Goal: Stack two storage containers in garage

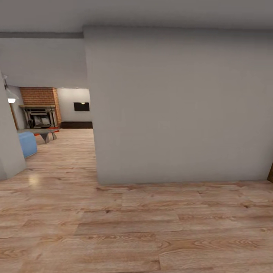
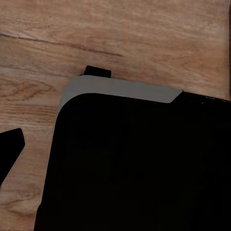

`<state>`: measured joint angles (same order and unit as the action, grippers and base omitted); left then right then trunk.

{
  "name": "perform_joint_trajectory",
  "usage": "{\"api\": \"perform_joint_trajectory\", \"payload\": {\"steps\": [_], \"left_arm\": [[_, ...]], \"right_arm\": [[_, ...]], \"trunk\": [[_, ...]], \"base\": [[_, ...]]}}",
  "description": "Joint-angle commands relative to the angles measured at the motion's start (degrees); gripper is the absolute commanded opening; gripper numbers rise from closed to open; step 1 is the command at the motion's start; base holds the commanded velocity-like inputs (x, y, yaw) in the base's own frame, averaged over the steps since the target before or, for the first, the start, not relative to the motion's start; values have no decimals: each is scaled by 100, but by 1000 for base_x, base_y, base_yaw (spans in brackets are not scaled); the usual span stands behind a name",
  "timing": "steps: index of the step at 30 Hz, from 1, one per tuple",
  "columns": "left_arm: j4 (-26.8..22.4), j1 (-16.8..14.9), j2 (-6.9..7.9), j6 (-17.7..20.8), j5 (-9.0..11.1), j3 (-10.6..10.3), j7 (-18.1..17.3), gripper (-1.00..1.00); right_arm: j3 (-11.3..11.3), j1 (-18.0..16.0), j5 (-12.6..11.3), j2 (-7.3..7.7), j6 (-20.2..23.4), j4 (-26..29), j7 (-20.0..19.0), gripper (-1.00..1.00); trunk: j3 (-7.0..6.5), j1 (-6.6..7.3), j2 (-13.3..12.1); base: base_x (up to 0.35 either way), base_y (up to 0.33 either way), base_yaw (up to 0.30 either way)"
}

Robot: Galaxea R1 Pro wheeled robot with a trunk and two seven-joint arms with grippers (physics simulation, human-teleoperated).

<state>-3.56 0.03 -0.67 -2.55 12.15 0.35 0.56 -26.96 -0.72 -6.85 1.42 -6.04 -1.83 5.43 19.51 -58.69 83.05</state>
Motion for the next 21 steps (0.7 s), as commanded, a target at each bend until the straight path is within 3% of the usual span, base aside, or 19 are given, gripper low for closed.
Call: {"api": "perform_joint_trajectory", "payload": {"steps": [1,8,21], "left_arm": [[-5,1,-2,-12,34,0,6,100],[-5,2,5,-16,34,-1,6,100],[-5,3,5,-17,34,0,6,100]], "right_arm": [[-50,-7,-58,-6,-39,-19,2,100],[-54,-7,-54,-43,-55,-19,2,100],[-55,-7,-52,-20,-68,-12,2,100]], "trunk": [[6,-4,3],[6,-4,3],[6,-4,3]], "base": [[324,0,0],[324,0,21],[324,0,251]]}}
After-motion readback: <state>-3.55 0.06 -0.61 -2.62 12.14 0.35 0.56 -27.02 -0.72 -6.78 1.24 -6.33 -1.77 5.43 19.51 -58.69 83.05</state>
